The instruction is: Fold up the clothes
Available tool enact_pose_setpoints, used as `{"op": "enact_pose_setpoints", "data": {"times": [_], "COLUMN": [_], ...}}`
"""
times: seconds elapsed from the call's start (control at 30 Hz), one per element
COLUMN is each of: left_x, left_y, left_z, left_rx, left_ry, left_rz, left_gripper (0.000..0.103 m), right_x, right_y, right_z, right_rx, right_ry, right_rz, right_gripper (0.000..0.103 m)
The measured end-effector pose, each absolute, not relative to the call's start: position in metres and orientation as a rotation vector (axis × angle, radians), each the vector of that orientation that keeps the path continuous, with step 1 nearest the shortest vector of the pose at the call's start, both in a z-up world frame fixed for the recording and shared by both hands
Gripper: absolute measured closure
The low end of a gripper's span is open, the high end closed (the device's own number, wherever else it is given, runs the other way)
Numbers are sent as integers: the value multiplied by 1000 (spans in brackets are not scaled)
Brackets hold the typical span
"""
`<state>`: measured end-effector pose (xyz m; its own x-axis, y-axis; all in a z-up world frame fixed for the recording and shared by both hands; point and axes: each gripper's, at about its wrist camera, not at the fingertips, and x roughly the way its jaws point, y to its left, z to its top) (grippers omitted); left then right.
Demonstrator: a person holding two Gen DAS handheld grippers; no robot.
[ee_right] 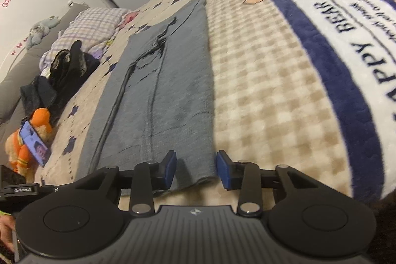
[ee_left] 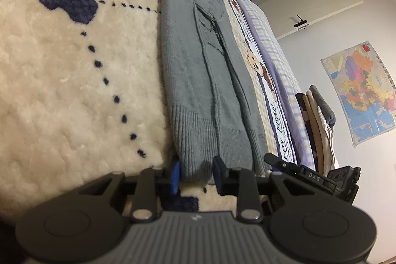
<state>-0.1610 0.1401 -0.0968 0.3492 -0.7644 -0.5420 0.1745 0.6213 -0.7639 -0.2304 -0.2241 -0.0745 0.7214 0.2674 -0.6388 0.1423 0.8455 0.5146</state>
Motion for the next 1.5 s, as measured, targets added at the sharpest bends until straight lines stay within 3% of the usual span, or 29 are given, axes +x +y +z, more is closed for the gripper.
{"op": "enact_pose_setpoints", "data": {"times": [0.1,0.17,0.27,0.37,0.87,1.3,1.5], "left_x": [-160,-160,-160,-160,-88,-12,-7], "left_y": [141,140,141,143,123,107,101], "left_z": [-98,-99,-98,-92,-35,-30,-27], "left_rx": [-676,-678,-692,-699,-669,-541,-557], "left_ry": [1048,1051,1046,1032,1003,991,1049], "left_rz": [-676,-678,-678,-690,-601,-374,-313], "left_gripper": [81,85,94,95,95,95,81], "right_x": [-227,-225,-223,-223,-152,-64,-55], "right_y": [-219,-218,-220,-220,-232,-247,-257], "right_z": [-78,-79,-76,-71,-18,-34,-34], "right_rx": [579,584,605,614,644,628,627], "right_ry": [801,814,826,834,864,828,794], "right_rz": [105,109,107,99,94,72,75], "right_gripper": [76,77,89,91,93,93,82]}}
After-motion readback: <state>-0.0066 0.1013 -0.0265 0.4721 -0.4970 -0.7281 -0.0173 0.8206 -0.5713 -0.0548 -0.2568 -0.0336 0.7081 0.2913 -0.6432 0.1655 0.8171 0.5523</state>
